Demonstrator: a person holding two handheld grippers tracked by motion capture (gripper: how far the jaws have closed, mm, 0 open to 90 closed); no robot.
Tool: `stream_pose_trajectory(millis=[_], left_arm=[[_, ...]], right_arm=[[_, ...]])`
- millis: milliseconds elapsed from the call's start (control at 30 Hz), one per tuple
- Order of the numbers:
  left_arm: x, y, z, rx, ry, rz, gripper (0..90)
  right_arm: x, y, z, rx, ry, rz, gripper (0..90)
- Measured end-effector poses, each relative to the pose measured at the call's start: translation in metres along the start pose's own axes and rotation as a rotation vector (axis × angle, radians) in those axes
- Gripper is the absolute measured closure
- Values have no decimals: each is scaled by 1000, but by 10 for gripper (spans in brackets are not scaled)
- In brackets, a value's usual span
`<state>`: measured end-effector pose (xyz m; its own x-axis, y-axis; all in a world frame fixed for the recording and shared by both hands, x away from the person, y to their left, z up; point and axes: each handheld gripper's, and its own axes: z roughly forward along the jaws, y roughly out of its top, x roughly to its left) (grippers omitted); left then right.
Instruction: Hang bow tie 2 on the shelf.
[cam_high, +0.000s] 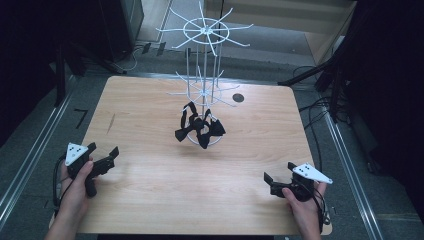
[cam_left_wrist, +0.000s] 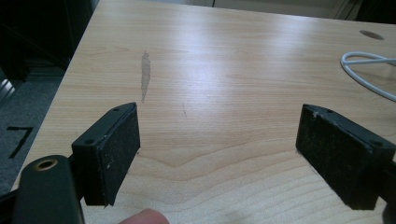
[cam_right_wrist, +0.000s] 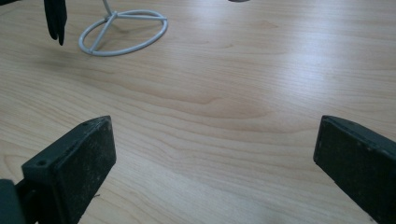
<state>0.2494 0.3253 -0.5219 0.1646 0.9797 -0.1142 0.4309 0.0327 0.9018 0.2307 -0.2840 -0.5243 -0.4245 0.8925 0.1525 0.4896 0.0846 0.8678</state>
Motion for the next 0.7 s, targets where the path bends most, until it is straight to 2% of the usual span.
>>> stream_pose_trajectory(millis=[200,467,700], left_arm=[[0,0,0,-3,0,-2,143],[0,0,0,-3,0,-2,143],[0,0,0,-3,0,-1,143]], right_arm=[[-7,-6,-5,12,-18,4,0],[-20,-12,-12,3,-33,40,0],[-29,-19,-18,13,-55,40,0]])
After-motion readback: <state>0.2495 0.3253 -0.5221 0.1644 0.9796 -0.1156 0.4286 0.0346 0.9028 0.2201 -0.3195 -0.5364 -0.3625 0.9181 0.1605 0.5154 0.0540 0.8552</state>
